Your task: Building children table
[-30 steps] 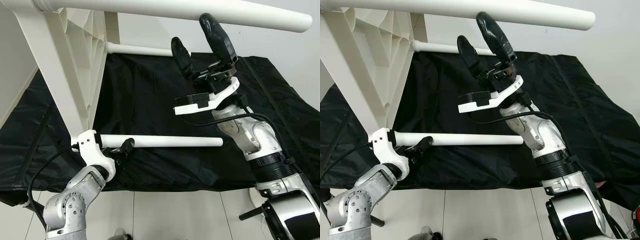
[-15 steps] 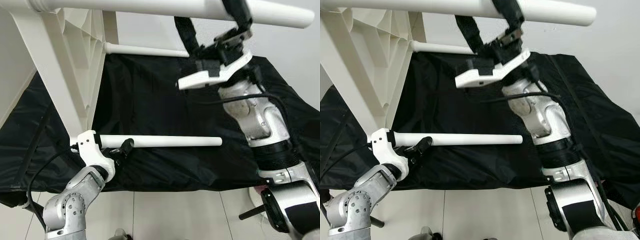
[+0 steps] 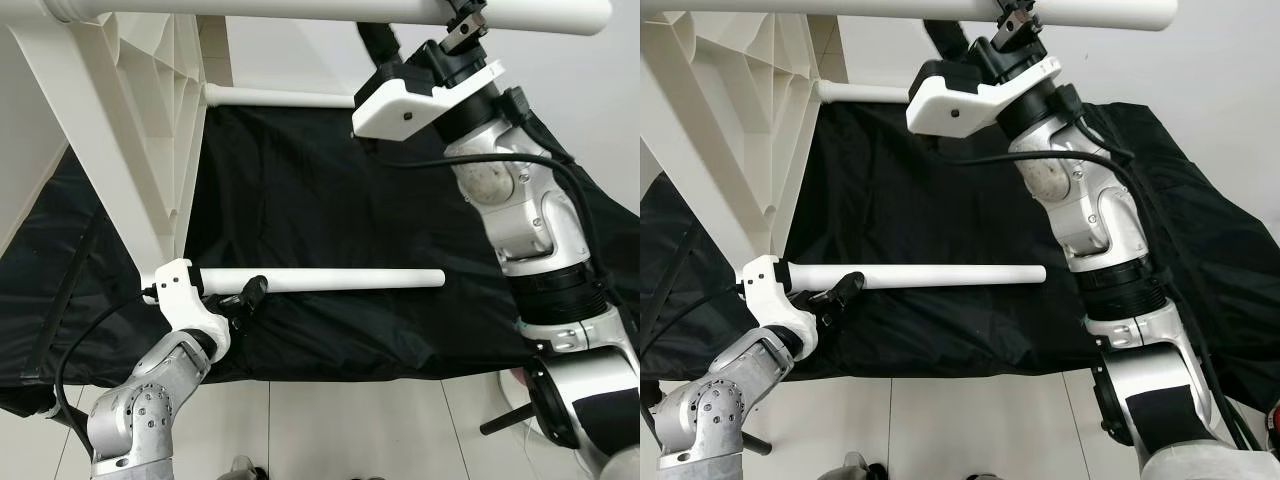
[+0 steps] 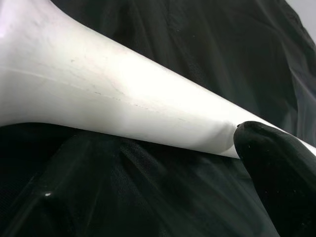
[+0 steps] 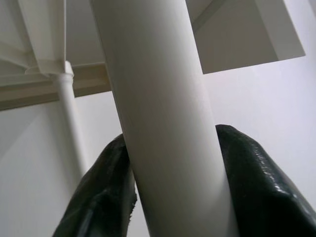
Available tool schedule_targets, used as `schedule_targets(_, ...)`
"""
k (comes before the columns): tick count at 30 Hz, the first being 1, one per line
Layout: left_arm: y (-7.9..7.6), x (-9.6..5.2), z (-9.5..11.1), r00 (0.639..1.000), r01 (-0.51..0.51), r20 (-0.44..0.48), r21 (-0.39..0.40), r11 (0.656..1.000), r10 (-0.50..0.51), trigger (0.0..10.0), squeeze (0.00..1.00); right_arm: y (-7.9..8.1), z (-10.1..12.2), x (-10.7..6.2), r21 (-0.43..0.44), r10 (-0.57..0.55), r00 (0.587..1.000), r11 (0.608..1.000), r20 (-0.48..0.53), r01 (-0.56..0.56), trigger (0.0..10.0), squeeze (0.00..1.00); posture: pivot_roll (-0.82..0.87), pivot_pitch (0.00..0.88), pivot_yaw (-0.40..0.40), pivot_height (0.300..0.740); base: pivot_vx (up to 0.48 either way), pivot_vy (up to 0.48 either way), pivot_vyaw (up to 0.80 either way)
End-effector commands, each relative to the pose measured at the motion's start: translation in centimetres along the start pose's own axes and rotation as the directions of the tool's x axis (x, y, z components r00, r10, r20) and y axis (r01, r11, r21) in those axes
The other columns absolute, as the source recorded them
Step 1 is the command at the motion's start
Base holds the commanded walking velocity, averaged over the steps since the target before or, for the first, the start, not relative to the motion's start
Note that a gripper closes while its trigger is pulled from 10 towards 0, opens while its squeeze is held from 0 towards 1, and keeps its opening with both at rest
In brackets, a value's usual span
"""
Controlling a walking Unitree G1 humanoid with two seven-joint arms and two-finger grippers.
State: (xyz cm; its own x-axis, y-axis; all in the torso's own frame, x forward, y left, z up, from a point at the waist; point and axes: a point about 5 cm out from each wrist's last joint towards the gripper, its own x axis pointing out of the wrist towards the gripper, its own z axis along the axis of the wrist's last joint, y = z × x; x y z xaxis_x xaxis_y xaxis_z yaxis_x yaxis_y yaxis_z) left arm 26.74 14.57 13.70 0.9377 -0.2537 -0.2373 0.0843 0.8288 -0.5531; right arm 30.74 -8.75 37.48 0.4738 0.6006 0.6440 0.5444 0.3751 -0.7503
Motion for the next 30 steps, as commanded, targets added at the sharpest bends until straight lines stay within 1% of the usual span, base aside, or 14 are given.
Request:
schedule_targets(1,0.7,0.3,-1.5,0.993,-0.099,-0.074,-0.028,0.995,0.097,10.0,0.0,0.6,-0.5,-0.2,0.019,0.074,0.997,0.997,-0.034,-0.073,0.0,0.0,0.05,0.123,0.009,0.74,0.0,0.0,0.0)
schedule_targets(6,0.6,0.8,-1.2,0.994,-0.101,-0.056,-0.075,0.992,0.097,10.0,0.0,0.1,-0.6,-0.5,0.067,0.083,0.994,0.995,-0.068,-0.078,0.0,0.0,0.05,0.122,0.005,0.74,0.0,0.0,0.0)
schedule_targets(10,0.5,1.2,-1.1,0.993,-0.107,-0.055,-0.091,0.99,0.102,10.0,0.0,0.1,-0.4,-0.6,0.079,0.115,0.991,0.991,-0.073,-0.109,0.0,0.0,0.04,0.122,0.008,0.74,0.0,0.0,0.0)
schedule_targets(14,0.4,1.5,-1.0,0.992,-0.117,-0.05,-0.105,0.988,0.112,10.0,0.0,-0.1,-0.3,-0.7,0.092,0.118,0.99,0.99,-0.081,-0.11,0.0,0.0,0.04,0.122,0.008,0.74,0.0,0.0,0.0)
schedule_targets(15,0.5,1.8,-0.9,0.99,-0.14,-0.043,-0.14,0.98,0.136,10.0,0.0,-0.2,-0.3,-0.9,0.103,0.11,0.989,0.99,-0.096,-0.1,0.0,0.0,0.03,0.121,0.01,0.74,0.0,0.0,0.0)
schedule_targets(16,0.5,1.8,-0.9,0.99,-0.14,-0.043,-0.14,0.98,0.136,10.0,0.0,-0.2,-0.3,-0.9,0.103,0.11,0.989,0.99,-0.096,-0.1,0.0,0.0,0.03,0.121,0.01,0.74,0.0,0.0,0.0)
schedule_targets(17,0.6,2.2,-0.6,0.988,-0.157,-0.03,-0.186,0.97,0.154,10.0,0.0,-0.5,-0.4,-1.1,0.112,0.096,0.988,0.99,-0.118,-0.083,0.0,0.0,0.03,0.121,0.01,0.74,0.0,0.0,0.0)
schedule_targets(18,0.6,2.2,-0.6,0.988,-0.157,-0.03,-0.186,0.97,0.154,10.0,0.0,-0.5,-0.4,-1.1,0.112,0.096,0.988,0.99,-0.118,-0.083,0.0,0.0,0.03,0.121,0.01,0.74,0.0,0.0,0.0)
schedule_targets(20,0.7,2.7,-0.1,0.985,-0.171,-0.013,-0.251,0.953,0.173,10.0,0.0,-1.1,-0.7,-1.4,0.121,0.082,0.984,0.991,-0.156,-0.064,0.0,0.0,0.02,0.122,0.014,0.74,0.0,0.0,0.0)
schedule_targets(23,0.6,2.9,0.3,0.985,-0.165,-0.003,-0.257,0.952,0.17,10.0,0.0,-1.6,-0.9,-1.7,0.126,0.068,0.982,0.991,-0.177,-0.045,0.0,0.0,0.02,0.122,0.014,0.74,0.0,0.0,0.0)
schedule_targets(24,0.2,3.2,0.9,0.987,-0.15,0.011,-0.26,0.954,0.159,10.0,0.0,-2.3,-1.5,-2.2,0.133,0.033,0.976,0.991,-0.216,-0.005,0.0,0.0,0.02,0.122,0.014,0.74,0.0,0.0,0.0)
schedule_targets(25,-0.4,3.6,1.7,0.989,-0.131,0.034,-0.27,0.954,0.145,10.0,0.0,-3.6,-2.4,-3.0,0.143,-0.034,0.959,0.987,-0.282,0.077,0.0,0.0,0.02,0.122,0.014,0.74,0.0,0.0,0.0)
schedule_targets(26,-0.6,3.7,1.9,0.99,-0.123,0.039,-0.277,0.953,0.139,10.0,0.0,-4.2,-2.8,-3.3,0.142,-0.061,0.949,0.984,-0.309,0.109,0.0,0.0,0.02,0.124,0.017,0.74,0.0,0.0,0.0)
schedule_targets(30,-0.7,3.8,2.0,0.989,-0.122,0.042,-0.28,0.952,0.139,10.0,0.0,-4.6,-3.1,-3.6,0.144,-0.079,0.942,0.981,-0.325,0.132,0.0,0.0,0.01,0.125,0.018,0.74,0.0,0.0,0.0)
